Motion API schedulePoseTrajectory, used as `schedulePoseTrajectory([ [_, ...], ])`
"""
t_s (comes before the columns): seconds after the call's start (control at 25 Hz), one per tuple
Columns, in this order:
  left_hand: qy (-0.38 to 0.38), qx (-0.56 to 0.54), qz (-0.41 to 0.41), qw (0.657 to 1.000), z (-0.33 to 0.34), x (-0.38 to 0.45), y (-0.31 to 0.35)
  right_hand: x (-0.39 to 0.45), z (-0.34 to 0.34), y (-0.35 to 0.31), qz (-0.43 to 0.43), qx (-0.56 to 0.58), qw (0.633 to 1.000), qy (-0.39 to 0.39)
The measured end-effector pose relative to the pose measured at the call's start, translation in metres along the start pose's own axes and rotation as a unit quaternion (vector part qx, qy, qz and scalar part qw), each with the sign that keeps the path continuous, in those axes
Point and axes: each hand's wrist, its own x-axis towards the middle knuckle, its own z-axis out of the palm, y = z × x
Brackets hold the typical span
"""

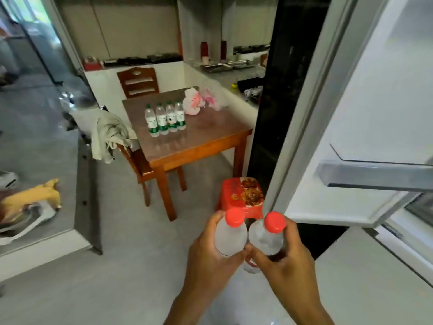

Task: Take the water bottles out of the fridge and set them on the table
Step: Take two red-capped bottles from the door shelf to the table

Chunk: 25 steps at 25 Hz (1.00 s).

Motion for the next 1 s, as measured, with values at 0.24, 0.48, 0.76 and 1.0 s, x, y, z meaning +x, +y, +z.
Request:
schedulePoseTrajectory([
  [0.24, 0.056, 0.072, -0.145, 0.985, -0.073, 0.107, -0.059, 0.123, 0.126, 0.002, -0.028, 0.043, 0.993, -0.109],
  [0.48, 0.084, 0.087, -0.27, 0.955, -0.13, 0.238, -0.11, 0.242, 0.236, -0.001, 0.004, 0.054, 0.978, -0.201],
  [0.76, 0.152, 0.071, -0.253, 0.953, -0.172, 0.385, -0.176, 0.392, 0.329, -0.009, -0.028, -0.002, 0.981, -0.193],
  [1.0, 0.085, 0.073, -0.201, 0.973, -0.214, 0.53, -0.241, 0.512, 0.415, 0.005, -0.002, -0.008, 0.987, -0.158],
])
